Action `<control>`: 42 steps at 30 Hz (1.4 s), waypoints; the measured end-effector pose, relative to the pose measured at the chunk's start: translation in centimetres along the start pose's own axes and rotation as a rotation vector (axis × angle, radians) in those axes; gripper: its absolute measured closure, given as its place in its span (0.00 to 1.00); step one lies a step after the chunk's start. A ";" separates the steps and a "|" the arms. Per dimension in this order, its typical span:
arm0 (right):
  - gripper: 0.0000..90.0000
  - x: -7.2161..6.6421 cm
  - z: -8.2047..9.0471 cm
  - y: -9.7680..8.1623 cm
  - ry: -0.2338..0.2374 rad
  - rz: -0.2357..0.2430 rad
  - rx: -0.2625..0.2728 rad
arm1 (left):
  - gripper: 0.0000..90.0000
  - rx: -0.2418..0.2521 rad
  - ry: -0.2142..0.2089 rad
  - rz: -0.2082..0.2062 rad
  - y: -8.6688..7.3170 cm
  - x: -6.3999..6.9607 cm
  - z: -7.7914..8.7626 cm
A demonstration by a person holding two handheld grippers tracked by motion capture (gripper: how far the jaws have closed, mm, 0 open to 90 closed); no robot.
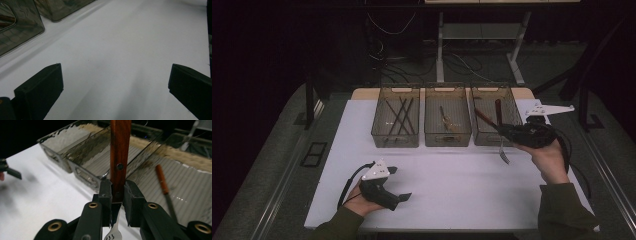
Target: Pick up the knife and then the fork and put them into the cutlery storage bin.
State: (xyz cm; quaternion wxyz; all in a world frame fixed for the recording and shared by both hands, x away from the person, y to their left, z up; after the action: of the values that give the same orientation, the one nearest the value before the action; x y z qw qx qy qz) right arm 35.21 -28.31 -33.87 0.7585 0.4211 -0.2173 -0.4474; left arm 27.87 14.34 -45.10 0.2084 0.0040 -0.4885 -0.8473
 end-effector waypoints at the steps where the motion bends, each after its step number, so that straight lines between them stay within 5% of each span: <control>1: 0.86 0.2 0.2 0.1 -0.006 -0.007 0.005 | 0.00 -0.001 0.000 -0.001 0.0 0.0 0.0; 16: 0.86 3.1 0.8 3.9 -0.119 -0.034 0.096 | 0.00 0.000 0.001 0.005 0.0 0.1 0.0; 28: 0.86 5.2 -2.6 5.4 -0.209 -0.093 0.144 | 0.00 0.006 -0.003 0.008 0.0 0.1 -0.1; 42: 0.86 6.0 -7.3 3.0 -0.254 -0.091 0.044 | 0.00 0.010 -0.005 0.008 0.0 0.2 -0.1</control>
State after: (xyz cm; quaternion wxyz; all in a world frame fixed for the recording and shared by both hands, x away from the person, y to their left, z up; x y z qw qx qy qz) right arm 44.92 -29.52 -35.67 0.6943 0.3870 -0.3023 -0.5261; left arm 27.75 14.20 -45.08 0.2105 0.0012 -0.4934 -0.8440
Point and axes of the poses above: each handheld gripper's, and its own axes: z roughly backward along the jaws, y roughly out of its top, x roughly to its right, the point moved 2 cm from there along -z, roughly forward along the jaws, and after that the axes turned 10 degrees about -y, right-handed, at the moved point
